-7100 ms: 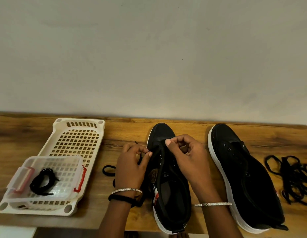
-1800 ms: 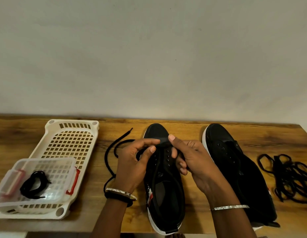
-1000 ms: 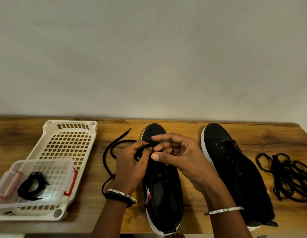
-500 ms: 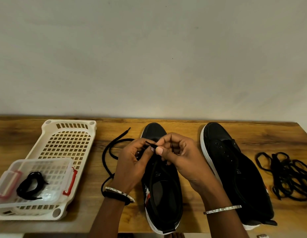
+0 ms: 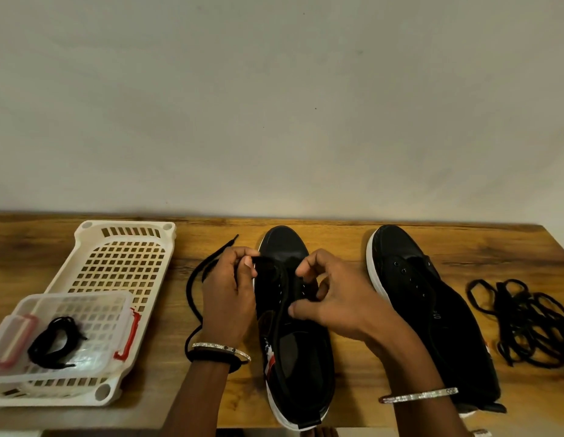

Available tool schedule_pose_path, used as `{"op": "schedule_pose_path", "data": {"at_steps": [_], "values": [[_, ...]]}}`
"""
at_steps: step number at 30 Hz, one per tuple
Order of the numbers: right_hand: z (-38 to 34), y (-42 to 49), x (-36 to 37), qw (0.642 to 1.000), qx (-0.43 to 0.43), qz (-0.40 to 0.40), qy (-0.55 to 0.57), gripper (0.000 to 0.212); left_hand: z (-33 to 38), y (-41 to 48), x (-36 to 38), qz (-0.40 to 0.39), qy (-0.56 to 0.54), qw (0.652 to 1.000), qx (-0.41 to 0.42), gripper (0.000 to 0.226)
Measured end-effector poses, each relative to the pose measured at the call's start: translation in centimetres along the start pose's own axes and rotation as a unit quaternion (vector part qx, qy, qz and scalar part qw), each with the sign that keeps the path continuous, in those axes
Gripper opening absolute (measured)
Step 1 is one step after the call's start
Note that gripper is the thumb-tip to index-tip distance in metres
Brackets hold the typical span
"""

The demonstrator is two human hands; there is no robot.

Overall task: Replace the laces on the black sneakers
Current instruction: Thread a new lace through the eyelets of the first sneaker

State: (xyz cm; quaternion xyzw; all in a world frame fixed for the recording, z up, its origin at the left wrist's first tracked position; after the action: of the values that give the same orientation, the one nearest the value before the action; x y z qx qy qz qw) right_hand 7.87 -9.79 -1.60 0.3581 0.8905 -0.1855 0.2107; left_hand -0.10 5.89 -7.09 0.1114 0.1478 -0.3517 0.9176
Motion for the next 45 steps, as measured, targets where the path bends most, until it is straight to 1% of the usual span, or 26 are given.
{"op": "schedule_pose_path", "data": {"at_steps": [1, 3, 6, 9, 12, 17, 21, 25, 30, 35, 40, 42, 45], "values": [[-0.1, 0.0, 0.3, 0.999, 0.001, -0.006, -0.049, 0.048, 0.2, -0.1, 0.0, -0.001, 0.010, 1.000, 0.003, 0.022], [-0.3, 0.1, 1.0, 0.993, -0.006, 0.021, -0.120, 0.050, 0.5, -0.2, 0.1, -0.011, 0.025, 1.000, 0.006, 0.021], [-0.6, 0.1, 1.6, 0.985, -0.010, 0.070, -0.161, 0.048, 0.7, -0.4, 0.3, -0.018, 0.014, 1.000, 0.005, 0.016], [-0.7, 0.1, 1.6, 0.981, -0.002, 0.103, -0.163, 0.044, 1.0, -0.5, 0.5, -0.014, 0.004, 1.000, 0.010, 0.013], [-0.8, 0.1, 1.4, 0.980, 0.007, 0.142, -0.142, 0.034, 1.1, -0.9, 1.2, -0.017, 0.024, 0.999, 0.018, 0.015], [-0.7, 0.3, 1.3, 0.980, 0.007, 0.149, -0.131, 0.021, 1.1, -1.4, 2.4, -0.016, 0.070, 0.997, 0.030, 0.008], [-0.2, 0.5, 1.1, 0.985, 0.020, 0.143, -0.098, 0.019, 1.0, -1.3, 2.4, -0.008, 0.118, 0.993, 0.014, 0.002], [0.6, 0.7, 1.0, 0.988, 0.029, 0.147, -0.029, 0.016, 0.7, -1.3, 2.7, -0.029, 0.149, 0.988, 0.027, 0.003], [1.4, 0.7, 0.9, 0.989, 0.039, 0.138, 0.039, 0.017, 0.8, -1.4, 2.6, -0.045, 0.107, 0.993, 0.027, 0.007], [1.8, 0.7, 0.5, 0.984, 0.063, 0.122, 0.117, 0.021, 0.9, -1.2, 2.5, -0.048, 0.057, 0.997, 0.008, 0.002], [2.1, 0.7, 0.3, 0.974, 0.065, 0.112, 0.184, 0.021, 1.0, -1.0, 1.9, -0.088, 0.001, 0.996, -0.005, 0.013], [2.1, 0.6, 0.3, 0.972, 0.065, 0.106, 0.199, 0.021, 1.1, -0.9, 1.7, -0.085, -0.022, 0.996, -0.001, 0.015], [1.9, 0.5, 0.2, 0.969, 0.069, 0.104, 0.215, 0.021, 1.1, -0.8, 1.5, -0.062, -0.014, 0.998, 0.005, 0.013]]}}
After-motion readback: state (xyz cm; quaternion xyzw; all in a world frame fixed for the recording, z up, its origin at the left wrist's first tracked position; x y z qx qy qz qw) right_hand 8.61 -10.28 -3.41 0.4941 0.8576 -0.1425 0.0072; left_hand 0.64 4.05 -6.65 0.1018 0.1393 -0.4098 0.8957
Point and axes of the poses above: each hand's wrist, its own y-axis towards the middle knuckle, its own x-axis out of the palm, z = x × y, the point moved 1 cm from there along y, towards the middle knuckle, and after that the axes turned 8 degrees about -x, right-handed, at the moved point
